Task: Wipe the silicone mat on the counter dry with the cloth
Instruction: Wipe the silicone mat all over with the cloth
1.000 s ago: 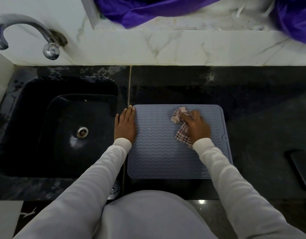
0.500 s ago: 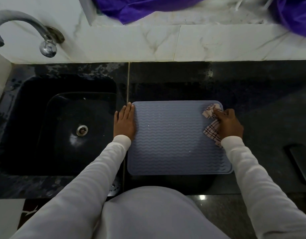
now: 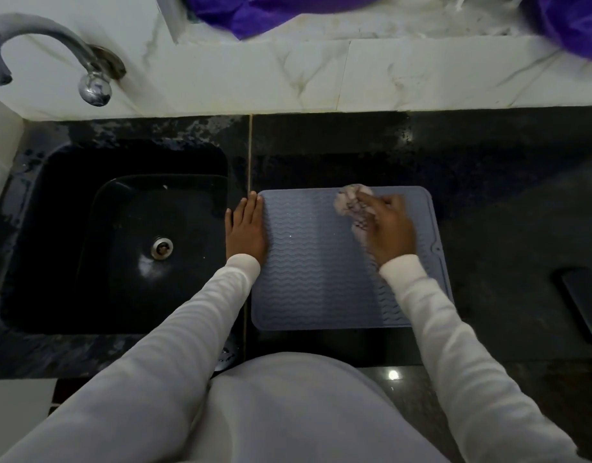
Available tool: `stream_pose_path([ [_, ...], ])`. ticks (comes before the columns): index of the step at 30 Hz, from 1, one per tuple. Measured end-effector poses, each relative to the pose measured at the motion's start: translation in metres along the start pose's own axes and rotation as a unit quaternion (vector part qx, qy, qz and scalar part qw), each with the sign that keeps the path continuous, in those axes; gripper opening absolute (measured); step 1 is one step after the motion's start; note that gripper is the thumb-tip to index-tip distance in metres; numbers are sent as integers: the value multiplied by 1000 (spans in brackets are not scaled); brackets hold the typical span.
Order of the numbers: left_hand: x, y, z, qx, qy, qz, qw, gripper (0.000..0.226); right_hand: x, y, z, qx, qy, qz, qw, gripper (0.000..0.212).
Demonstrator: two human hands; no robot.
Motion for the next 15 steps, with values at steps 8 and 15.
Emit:
stream_pose_path([
  [8, 1, 1, 0, -25, 16, 2, 1000, 65, -148, 11, -105, 24, 51, -140, 989, 47],
  [15, -2, -2, -4, -17, 29, -8, 999, 58, -153, 14, -80, 46, 155, -140, 977, 52],
])
Point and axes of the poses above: each hand's wrist, its own y-axis away from the middle knuckle, its own x-axis out of the back of the hand, z = x × y, the point moved 9 cm from there along -y, towards the middle knuckle, and after that the axes turned 5 degrees about -y, right-handed, at the moved point
